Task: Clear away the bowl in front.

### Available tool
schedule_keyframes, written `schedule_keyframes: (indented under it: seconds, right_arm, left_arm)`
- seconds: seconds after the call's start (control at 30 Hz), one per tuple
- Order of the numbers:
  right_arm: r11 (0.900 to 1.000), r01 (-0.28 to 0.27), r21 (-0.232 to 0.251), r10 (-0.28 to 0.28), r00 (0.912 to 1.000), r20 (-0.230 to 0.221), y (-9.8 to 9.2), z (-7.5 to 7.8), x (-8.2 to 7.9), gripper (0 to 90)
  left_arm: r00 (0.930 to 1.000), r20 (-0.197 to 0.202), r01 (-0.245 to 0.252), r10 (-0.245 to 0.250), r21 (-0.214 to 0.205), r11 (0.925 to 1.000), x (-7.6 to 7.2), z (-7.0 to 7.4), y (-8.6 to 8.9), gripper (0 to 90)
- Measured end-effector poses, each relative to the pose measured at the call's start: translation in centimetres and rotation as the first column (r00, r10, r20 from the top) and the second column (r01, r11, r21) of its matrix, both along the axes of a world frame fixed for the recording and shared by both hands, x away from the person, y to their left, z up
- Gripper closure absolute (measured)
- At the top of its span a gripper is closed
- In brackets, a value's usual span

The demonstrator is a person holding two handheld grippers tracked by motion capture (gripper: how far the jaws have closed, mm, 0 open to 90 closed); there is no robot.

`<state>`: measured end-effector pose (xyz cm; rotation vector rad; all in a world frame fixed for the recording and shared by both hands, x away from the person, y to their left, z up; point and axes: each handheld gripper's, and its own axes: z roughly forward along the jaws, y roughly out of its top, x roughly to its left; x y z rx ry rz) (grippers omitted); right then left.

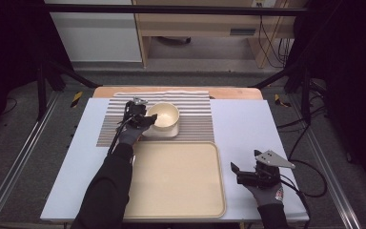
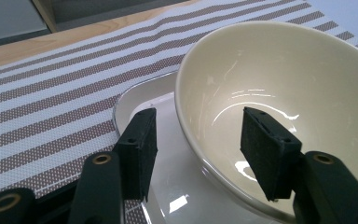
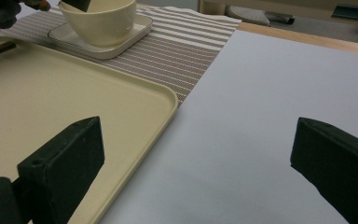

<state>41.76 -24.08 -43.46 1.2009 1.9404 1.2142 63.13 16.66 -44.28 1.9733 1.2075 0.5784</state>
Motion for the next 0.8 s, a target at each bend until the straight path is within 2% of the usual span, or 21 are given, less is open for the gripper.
schedule_keyframes:
  seconds: [0.13,0.27,0.4,0.6,0.7,0.8]
  right_arm:
    - [1.0000,0.001,-0.003,-0.001,1.0000,0.000,-0.01,-0.01,0.02,3.1]
    - [1.0000,0.001,-0.003,-0.001,1.0000,-0.001,-0.01,-0.02,0.01,3.1]
    - [1.0000,0.000,0.000,0.000,1.0000,0.000,-0.01,0.00,-0.01,3.1]
    - [1.0000,0.001,-0.001,-0.001,1.0000,-0.001,-0.03,0.01,0.02,3.1]
    - [1.0000,0.000,-0.002,0.000,1.0000,0.000,-0.04,0.01,0.02,3.1]
    - [1.0000,0.002,0.000,-0.002,1.0000,0.000,-0.09,0.06,-0.02,3.1]
  left_arm:
    - [0.9996,-0.020,-0.018,0.017,-0.028,0.9994,0.19,-0.36,-0.06,51.2]
    - [0.9995,-0.030,-0.014,0.013,-0.033,0.9994,0.22,-0.41,-0.18,58.1]
    - [0.9983,-0.039,-0.045,0.043,-0.051,0.9977,0.31,-0.49,-0.36,65.1]
    - [0.9962,-0.049,-0.072,0.072,-0.007,0.9974,0.55,-0.27,-0.79,75.5]
    - [0.9951,-0.049,-0.087,0.085,-0.024,0.9960,0.59,-0.33,-0.86,78.8]
    - [0.9953,-0.060,-0.078,0.077,-0.025,0.9966,0.56,-0.24,-0.75,80.7]
